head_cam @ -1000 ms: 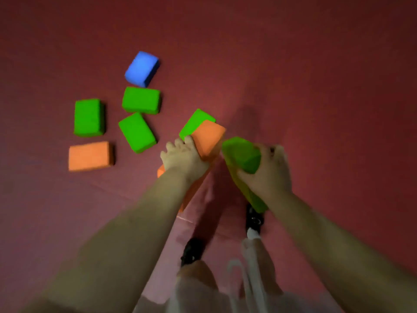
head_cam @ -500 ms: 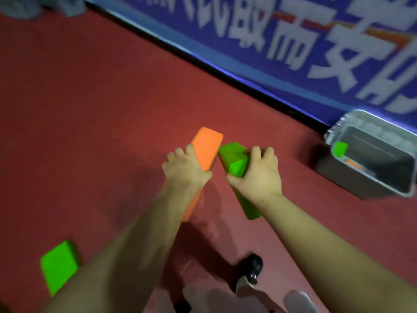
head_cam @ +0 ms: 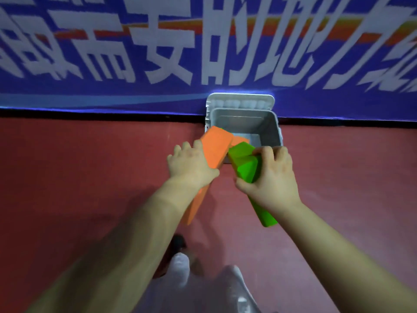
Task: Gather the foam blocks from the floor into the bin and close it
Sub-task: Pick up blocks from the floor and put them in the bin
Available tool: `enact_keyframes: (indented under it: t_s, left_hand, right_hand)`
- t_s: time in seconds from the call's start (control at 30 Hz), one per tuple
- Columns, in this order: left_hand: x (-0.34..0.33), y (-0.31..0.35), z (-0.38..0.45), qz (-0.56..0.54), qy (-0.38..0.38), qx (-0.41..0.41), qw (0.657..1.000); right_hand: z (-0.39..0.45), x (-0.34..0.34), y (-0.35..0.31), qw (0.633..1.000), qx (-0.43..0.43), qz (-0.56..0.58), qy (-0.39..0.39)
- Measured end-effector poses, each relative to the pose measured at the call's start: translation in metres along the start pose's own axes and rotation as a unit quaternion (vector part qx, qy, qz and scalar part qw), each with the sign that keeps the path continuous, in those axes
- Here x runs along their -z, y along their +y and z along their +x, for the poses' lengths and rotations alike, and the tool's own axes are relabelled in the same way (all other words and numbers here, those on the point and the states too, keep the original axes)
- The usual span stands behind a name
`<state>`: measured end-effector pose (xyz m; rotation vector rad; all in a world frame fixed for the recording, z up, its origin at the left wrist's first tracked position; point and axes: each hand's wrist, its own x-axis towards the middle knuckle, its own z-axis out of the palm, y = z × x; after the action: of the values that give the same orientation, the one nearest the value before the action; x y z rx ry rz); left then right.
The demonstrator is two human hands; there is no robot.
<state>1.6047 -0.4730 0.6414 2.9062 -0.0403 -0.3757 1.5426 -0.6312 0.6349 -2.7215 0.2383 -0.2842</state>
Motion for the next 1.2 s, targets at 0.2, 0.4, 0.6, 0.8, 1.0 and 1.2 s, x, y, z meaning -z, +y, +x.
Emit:
enact_keyframes:
  t_s: [0.2,0.4,0.6,0.8,1.0,1.2]
  left_hand:
    - [-0.006,0.069,0.152,0.037,-0.034,-0.075,0.996]
    - [-0.002,0.132,0.283,0.043,-0.039,-0.088,0.994]
    - [-0.020,0.201,0.397,0.054,-0.080,-0.041,0.995]
    - [-0.054,0.268,0.497,0.064,-0.094,0.014,0.993]
    - [-0.086,0.306,0.558,0.050,-0.118,0.019,0.992]
    - [-0.104,0.330,0.588,0.048,-0.152,-0.014,0.987]
  right_hand:
    - [0.122,-0.028,0.064,0.998,-0.059,0.020,0.021]
    - [0.248,-0.048,0.113,0.991,-0.118,0.061,0.021]
    - [0.377,-0.074,0.184,0.991,-0.109,0.064,-0.037]
    - [0.499,-0.103,0.257,0.987,-0.074,0.024,-0.138]
    - [0.562,-0.135,0.297,0.977,-0.038,-0.006,-0.208]
    - [0.591,-0.147,0.309,0.953,-0.017,-0.052,-0.296]
